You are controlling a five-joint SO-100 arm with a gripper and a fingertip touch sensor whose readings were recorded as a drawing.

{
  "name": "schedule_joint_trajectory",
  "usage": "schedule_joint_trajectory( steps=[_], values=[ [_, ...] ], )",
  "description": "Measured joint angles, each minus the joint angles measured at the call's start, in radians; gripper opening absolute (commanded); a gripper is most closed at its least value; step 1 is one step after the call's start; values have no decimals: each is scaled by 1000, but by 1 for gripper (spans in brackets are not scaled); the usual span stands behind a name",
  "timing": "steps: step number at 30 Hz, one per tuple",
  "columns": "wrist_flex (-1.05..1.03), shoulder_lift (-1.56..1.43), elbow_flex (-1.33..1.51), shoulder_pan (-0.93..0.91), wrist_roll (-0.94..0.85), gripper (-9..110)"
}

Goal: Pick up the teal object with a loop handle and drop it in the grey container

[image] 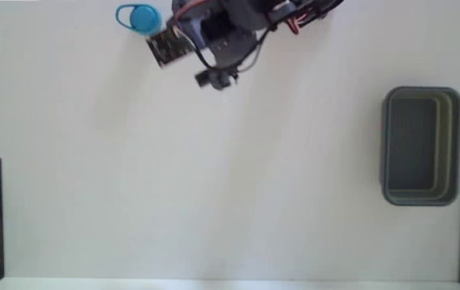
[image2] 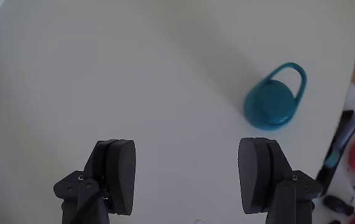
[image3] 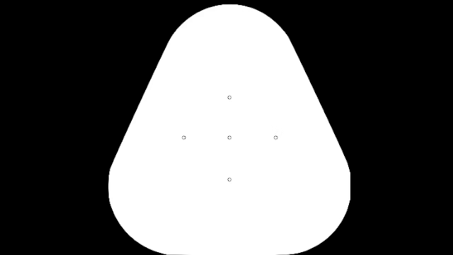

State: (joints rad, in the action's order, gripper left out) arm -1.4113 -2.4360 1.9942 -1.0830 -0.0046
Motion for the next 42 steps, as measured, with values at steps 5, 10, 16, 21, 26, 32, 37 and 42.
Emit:
schedule_joint_trajectory(
  steps=[5,10,16,21,26,32,37,42],
  values=[
    [0,0,0,-94,3,110],
    [0,0,0,-160,3,110],
    [0,0,0,-176,2,110],
    [0,0,0,-176,2,110],
    [0,0,0,-198,2,110],
    [0,0,0,-229,0,110],
    [0,0,0,-229,0,110],
    [0,0,0,-229,0,110]
  ],
)
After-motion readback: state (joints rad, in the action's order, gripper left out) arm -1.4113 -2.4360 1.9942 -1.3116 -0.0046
